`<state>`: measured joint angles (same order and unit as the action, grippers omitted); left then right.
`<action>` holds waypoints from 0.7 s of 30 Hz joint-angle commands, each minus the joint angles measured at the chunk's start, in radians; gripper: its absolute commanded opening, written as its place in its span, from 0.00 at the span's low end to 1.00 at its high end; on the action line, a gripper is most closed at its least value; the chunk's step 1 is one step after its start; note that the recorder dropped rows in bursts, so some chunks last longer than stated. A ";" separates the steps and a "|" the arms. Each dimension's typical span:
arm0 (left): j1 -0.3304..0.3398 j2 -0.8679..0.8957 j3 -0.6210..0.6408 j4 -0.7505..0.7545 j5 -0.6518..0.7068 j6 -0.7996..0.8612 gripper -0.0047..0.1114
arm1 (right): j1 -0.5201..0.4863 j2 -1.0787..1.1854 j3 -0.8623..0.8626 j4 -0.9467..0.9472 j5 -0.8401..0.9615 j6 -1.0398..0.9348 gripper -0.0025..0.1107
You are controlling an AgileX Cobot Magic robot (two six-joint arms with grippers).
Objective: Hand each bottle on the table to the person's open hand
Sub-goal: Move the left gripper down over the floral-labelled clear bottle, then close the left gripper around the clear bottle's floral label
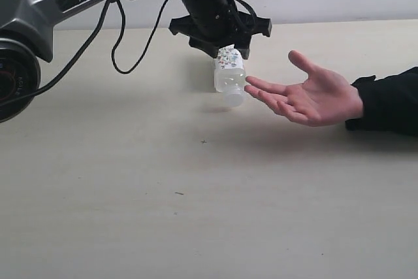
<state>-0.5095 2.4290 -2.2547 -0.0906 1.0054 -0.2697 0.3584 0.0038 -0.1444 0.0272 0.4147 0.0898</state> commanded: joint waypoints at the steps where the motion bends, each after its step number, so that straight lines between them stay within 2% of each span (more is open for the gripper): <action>1: -0.003 -0.002 -0.009 -0.017 -0.029 0.010 0.36 | -0.004 -0.004 0.007 0.000 -0.006 -0.006 0.02; 2: -0.003 -0.002 -0.009 -0.026 -0.019 0.010 0.34 | -0.004 -0.004 0.007 0.000 -0.006 -0.006 0.02; 4: -0.003 -0.002 -0.009 -0.028 0.007 0.004 0.41 | -0.004 -0.004 0.007 0.000 -0.006 -0.006 0.02; 7: -0.003 -0.002 -0.009 -0.043 0.064 0.001 0.71 | -0.004 -0.004 0.007 0.000 -0.006 -0.006 0.02; 10: -0.003 -0.002 -0.009 -0.068 0.083 -0.018 0.93 | -0.004 -0.004 0.007 0.004 -0.006 -0.006 0.02; 21: -0.003 -0.002 -0.009 -0.108 0.084 -0.021 0.94 | -0.004 -0.004 0.007 0.004 -0.006 -0.006 0.02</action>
<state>-0.5095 2.4290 -2.2562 -0.1920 1.0968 -0.2875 0.3584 0.0038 -0.1444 0.0291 0.4147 0.0898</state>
